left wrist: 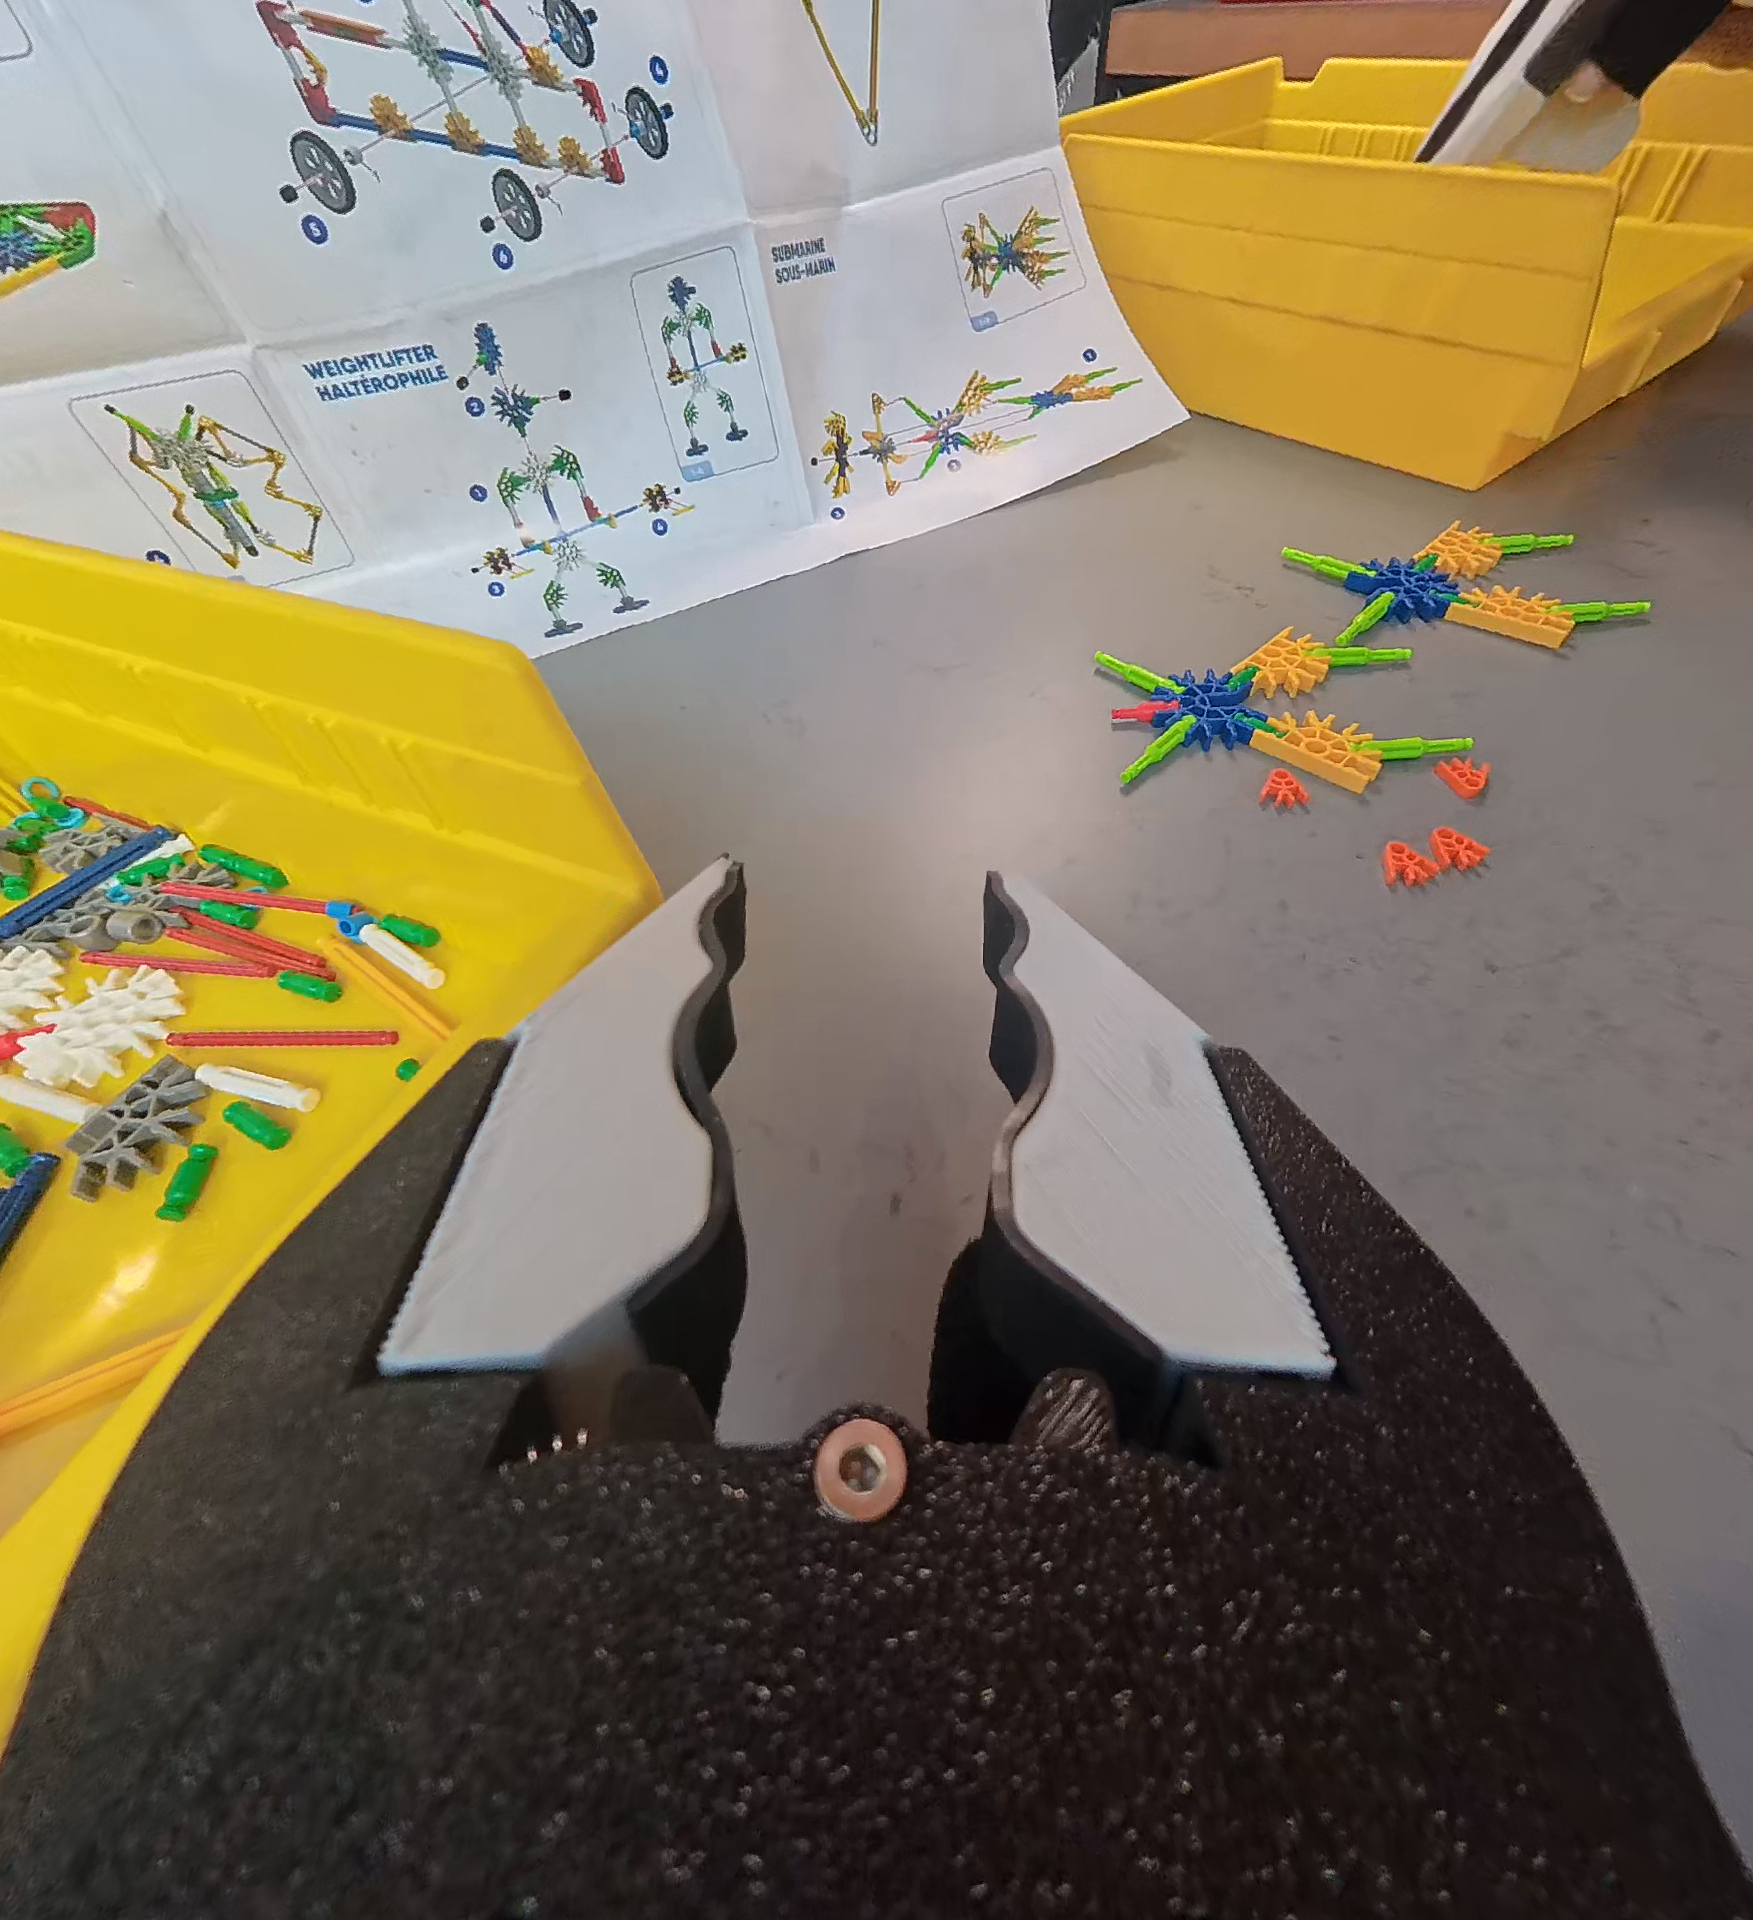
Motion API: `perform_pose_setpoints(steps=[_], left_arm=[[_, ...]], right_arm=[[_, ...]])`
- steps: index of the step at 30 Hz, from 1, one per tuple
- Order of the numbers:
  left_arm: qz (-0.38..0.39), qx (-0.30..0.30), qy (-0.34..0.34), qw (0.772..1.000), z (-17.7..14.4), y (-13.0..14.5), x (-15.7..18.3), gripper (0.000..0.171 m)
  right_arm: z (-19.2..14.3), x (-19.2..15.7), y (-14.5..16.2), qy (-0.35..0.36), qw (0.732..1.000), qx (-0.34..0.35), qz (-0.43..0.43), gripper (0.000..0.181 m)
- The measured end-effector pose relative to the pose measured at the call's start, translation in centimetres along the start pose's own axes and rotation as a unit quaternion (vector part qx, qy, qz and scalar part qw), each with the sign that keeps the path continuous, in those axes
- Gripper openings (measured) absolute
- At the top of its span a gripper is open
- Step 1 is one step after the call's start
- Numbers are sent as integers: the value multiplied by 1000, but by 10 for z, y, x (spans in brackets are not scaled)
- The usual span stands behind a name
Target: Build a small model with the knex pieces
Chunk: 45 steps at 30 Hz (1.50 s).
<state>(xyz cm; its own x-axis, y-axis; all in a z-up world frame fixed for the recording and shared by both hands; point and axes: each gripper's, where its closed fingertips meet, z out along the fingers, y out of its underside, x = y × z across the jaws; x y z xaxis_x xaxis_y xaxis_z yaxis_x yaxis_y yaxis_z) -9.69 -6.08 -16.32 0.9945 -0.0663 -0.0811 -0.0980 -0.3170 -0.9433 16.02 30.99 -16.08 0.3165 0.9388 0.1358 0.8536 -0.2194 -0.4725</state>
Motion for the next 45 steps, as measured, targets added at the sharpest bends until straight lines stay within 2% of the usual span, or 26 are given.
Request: perform_pose_setpoints(steps=[2,5,9,15,19,23,25,26,28,30,33,35,37,39,43,45], left_arm=[[-3,-1,-2,1000,0,0,-2,46],[-8,-6,-1,1000,2,3,-2,45],[-4,-13,0,1000,3,6,-1,45],[-5,-14,-1,1000,3,6,-1,45],[0,-13,0,1000,3,5,0,44],[3,-13,1,1000,3,5,1,44],[5,-11,2,1000,2,4,2,44],[7,-11,1,1000,2,4,2,44],[7,-12,2,1000,3,5,3,44],[4,-15,4,1000,4,6,3,44],[5,-12,7,1000,3,4,4,44],[10,-9,5,1000,2,2,5,44],[14,-6,3,1000,1,1,5,44],[16,-4,3,1000,0,0,5,44],[17,-2,4,1000,0,-2,5,44],[18,-3,5,1000,0,-1,6,44]], right_arm=[[13,-13,16,-42,998,-54,7,21],[29,-13,30,-38,995,-88,30,22],[42,-15,41,-55,988,-104,98,26],[43,-14,47,-28,989,-122,78,16],[44,-21,44,-32,991,-119,60,0],[39,-18,41,-12,994,-106,26,0],[10,-23,8,-15,999,-22,18,0],[-17,-35,-18,-22,999,45,11,0],[-77,-85,-60,-55,985,152,-59,0],[-104,-155,-66,-101,970,170,-143,0],[-82,-256,-27,-173,950,107,-238,0],[-49,-300,5,-187,940,61,-277,0],[-20,-323,29,-179,935,28,-306,1],[-3,-330,42,-165,935,9,-314,1],[2,-335,42,-180,943,22,-280,3],[-5,-326,37,-176,944,36,-277,22]])
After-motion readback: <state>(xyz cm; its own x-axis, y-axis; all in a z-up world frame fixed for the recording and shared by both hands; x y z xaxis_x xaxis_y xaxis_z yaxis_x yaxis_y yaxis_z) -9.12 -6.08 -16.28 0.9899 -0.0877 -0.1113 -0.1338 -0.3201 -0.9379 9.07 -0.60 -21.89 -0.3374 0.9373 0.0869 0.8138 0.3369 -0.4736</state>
